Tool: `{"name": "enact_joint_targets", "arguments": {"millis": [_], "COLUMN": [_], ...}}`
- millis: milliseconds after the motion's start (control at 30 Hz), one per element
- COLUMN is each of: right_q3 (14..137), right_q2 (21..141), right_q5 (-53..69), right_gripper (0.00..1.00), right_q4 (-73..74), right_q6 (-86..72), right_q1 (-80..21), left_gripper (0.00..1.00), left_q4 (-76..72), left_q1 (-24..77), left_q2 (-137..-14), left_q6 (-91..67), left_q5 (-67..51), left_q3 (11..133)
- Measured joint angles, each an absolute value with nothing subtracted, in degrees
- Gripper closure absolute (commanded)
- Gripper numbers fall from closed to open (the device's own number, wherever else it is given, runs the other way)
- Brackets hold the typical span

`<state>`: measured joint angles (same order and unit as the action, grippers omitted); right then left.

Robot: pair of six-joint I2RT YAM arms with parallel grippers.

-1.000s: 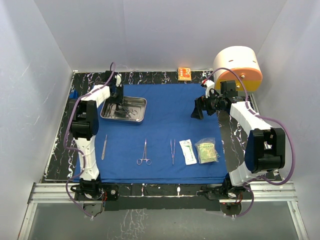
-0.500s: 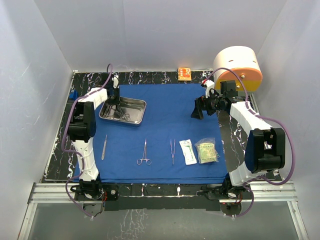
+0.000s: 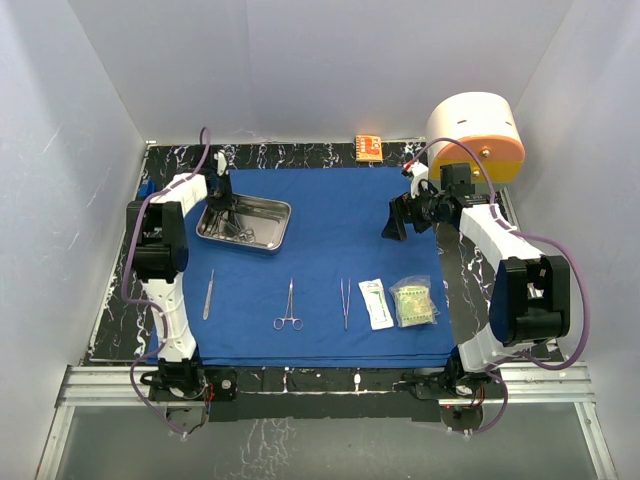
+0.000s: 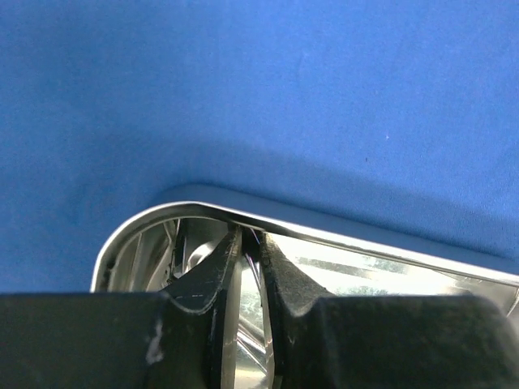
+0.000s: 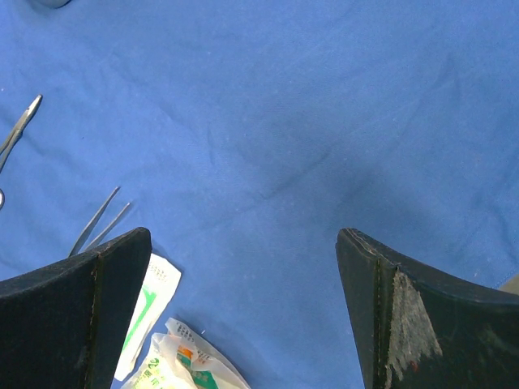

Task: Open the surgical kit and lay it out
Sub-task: Adjust the medical item in the container.

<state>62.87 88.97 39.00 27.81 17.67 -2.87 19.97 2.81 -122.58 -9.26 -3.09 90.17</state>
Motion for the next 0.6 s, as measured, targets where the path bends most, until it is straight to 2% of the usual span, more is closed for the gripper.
{"name": "enact_joint_targets", "arguments": {"millis": [600], "right_q3": [62.9], "right_q2": [89.0], "right_q5": [39.0], "right_gripper": [0.02], "right_q4": [27.8], "right_q6": [17.6], "right_q1": [-2.9], "left_gripper": [1.0], "left_q4": [21.7], "left_q1": [0.5], "left_q2": [-123.2], "left_q6": [-15.5], "left_q5": [-4.1], "left_q3": [91.9]}}
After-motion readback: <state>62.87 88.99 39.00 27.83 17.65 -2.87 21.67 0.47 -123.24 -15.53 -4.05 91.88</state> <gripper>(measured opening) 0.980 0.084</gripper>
